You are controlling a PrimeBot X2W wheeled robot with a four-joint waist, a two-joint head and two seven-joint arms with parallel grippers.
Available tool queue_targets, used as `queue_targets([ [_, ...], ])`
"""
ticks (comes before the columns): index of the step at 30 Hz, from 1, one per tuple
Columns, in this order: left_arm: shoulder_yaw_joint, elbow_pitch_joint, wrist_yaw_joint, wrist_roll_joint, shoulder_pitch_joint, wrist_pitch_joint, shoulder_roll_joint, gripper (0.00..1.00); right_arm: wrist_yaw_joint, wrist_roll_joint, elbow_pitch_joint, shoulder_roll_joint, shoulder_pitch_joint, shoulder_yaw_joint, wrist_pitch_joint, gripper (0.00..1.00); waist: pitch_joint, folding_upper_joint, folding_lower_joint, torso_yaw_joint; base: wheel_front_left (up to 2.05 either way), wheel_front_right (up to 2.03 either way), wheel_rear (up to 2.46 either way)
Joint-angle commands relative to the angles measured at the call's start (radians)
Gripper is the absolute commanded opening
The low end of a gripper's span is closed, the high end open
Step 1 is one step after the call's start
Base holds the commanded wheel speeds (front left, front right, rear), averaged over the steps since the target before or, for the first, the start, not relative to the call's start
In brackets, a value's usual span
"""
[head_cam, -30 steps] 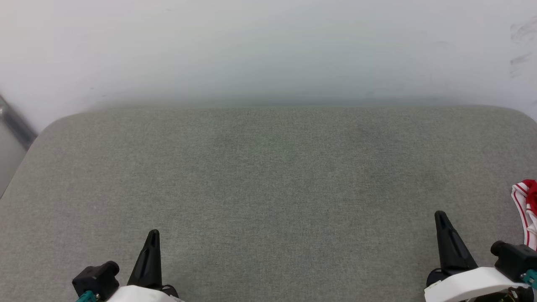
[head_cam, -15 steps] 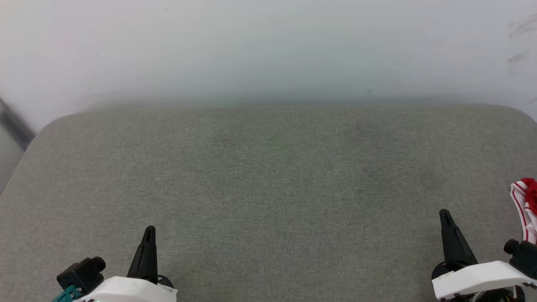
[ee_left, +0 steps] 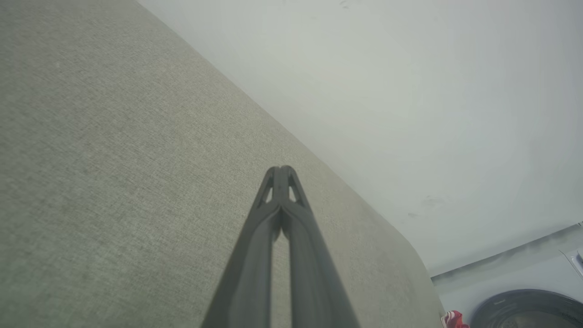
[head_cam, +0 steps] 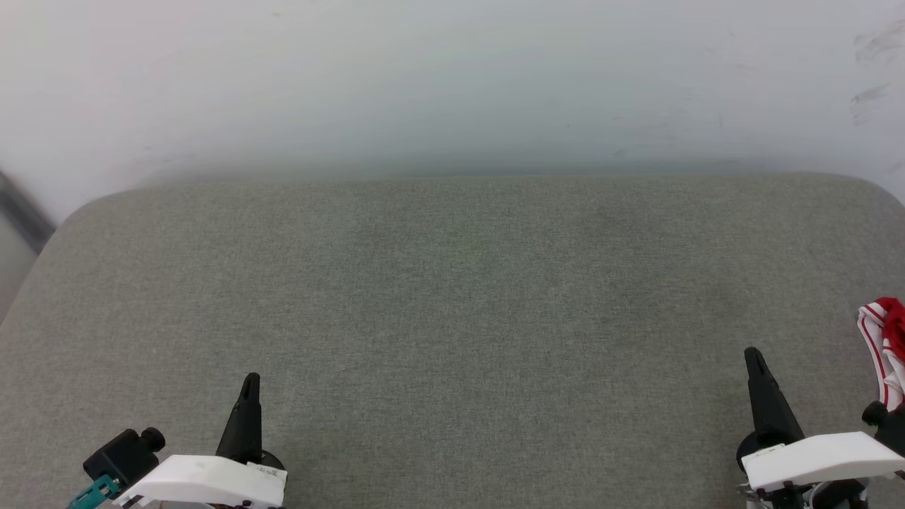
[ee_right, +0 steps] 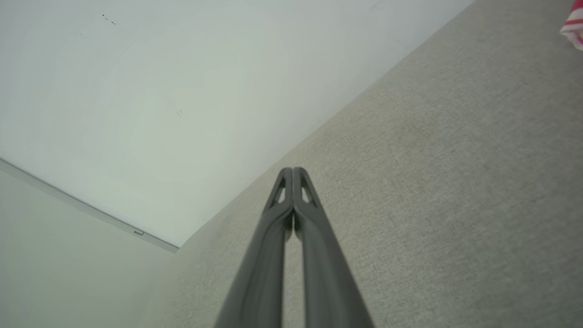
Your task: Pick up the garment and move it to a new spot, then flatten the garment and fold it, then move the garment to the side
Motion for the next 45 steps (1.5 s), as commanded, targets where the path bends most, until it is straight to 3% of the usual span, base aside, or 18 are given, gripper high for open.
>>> queue_targets([
  [1, 0.007, -0.005, -0.005, -0.037, -0.027, 0.009, 0.002, 0.0, 0.0, 0.038, -0.006, 0.002, -0.034, -0.005, 0.008, 0.0, 0.0, -0.0001, 0.0, -0.001, 0.0, 0.0, 0.0],
  [45, 0.042, 0.05, -0.019, -0.491, -0.094, 0.127, 0.002, 0.0, 0.0, 0.497, 0.027, 0.012, -0.073, -0.041, 0.122, 0.0, 0.01, -0.0001, 0.0, -0.015, 0.0, 0.0, 0.0],
])
